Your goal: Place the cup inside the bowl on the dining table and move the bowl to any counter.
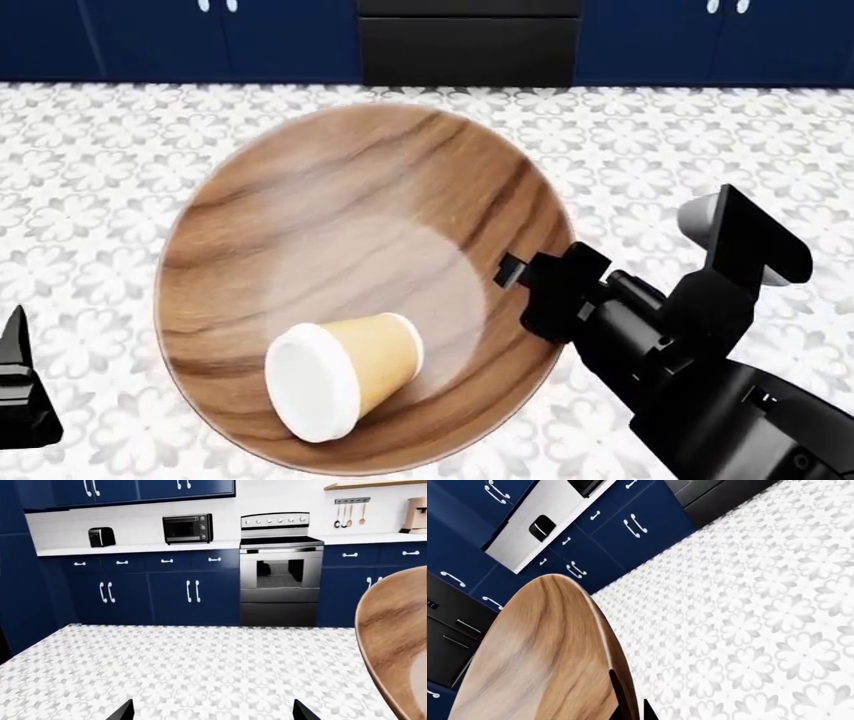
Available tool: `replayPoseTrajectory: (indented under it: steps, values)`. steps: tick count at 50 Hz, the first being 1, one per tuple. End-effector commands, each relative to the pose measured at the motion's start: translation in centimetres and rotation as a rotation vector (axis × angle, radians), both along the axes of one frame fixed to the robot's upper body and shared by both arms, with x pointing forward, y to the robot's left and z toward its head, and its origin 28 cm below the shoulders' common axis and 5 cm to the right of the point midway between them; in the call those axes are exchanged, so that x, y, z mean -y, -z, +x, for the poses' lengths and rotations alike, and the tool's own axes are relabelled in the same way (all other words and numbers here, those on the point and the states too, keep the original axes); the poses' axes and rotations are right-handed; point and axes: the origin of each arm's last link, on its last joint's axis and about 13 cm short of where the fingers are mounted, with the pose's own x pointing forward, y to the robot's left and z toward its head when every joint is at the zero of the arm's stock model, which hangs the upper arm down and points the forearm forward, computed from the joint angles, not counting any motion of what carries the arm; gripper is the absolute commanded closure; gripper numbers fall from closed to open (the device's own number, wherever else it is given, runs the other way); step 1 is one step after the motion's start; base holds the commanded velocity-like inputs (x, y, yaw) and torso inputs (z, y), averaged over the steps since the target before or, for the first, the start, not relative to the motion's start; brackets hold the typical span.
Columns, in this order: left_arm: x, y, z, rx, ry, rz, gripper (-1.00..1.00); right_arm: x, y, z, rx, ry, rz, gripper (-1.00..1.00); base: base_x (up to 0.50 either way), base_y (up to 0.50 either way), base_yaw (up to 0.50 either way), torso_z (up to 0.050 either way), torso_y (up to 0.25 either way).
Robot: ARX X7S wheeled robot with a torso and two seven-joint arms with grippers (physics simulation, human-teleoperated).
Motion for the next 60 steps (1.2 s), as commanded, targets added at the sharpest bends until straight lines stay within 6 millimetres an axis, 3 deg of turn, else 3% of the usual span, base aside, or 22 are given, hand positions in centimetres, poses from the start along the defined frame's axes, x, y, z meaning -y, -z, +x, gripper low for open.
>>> replayPoseTrajectory:
  steps: [1, 60]
  values:
    - [0.01, -0.08, 0.18, 0.006, 0.012, -0.018, -1.00, 0.06, -0.29, -0.08, 0.022, -0.004, 0.025, 1.00, 0.50, 0.19, 0.00, 0.000, 0.010]
    - [-0.17, -0.25, 0.08, 0.014, 0.019, -0.025, -1.00, 0.18, -0.34, -0.23, 0.025, 0.003, 0.030, 1.00, 0.50, 0.19, 0.00, 0.000, 0.001]
